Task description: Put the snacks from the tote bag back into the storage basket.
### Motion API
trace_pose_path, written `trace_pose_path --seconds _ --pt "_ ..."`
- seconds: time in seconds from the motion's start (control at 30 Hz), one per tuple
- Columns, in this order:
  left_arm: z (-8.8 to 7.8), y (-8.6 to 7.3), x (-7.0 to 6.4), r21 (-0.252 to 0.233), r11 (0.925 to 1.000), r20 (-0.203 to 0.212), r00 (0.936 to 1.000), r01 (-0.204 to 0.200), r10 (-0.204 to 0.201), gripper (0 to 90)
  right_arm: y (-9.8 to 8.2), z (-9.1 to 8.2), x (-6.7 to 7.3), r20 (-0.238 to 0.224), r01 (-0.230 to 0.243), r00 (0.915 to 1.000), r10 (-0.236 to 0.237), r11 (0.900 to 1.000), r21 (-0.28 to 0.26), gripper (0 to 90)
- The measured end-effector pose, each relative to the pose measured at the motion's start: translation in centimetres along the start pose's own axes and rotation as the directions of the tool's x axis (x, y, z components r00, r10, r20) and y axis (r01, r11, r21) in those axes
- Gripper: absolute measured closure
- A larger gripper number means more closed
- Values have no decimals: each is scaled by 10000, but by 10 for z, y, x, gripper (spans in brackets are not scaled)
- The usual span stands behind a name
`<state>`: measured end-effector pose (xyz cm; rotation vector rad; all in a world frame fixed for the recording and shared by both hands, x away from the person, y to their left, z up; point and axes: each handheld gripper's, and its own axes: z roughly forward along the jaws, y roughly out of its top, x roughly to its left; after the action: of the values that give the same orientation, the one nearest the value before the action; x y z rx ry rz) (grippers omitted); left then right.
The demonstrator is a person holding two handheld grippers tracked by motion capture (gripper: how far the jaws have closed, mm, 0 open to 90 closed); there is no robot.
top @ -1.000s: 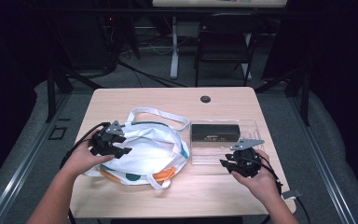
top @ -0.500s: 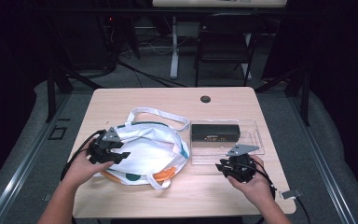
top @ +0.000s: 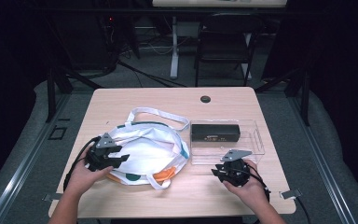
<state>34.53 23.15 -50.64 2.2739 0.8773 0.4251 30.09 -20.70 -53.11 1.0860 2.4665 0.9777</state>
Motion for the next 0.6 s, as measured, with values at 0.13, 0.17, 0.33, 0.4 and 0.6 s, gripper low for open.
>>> trace_pose_path --seconds 0.13,0.17,0.33,0.4,0.6 --pt "0 -1 -1 -61 10000 -69 10000 35 -36 516 -2 3 0 44 -96 9999 96 10000 15 714" --pt "1 -3 -2 -83 9999 -129 9999 99 -100 515 -4 7 0 8 -119 9999 119 9999 23 711" --pt "2 -6 -5 -253 9996 -200 9997 101 -106 515 -5 9 3 -20 -96 10000 96 10000 -19 708" --pt "3 -7 -6 -256 9996 -143 9999 94 -98 515 -5 9 3 -87 -137 9999 136 9998 -122 708" --pt "6 -10 -8 -290 9995 -234 9996 141 -148 515 -7 12 5 -127 -156 9998 154 9997 -188 707"
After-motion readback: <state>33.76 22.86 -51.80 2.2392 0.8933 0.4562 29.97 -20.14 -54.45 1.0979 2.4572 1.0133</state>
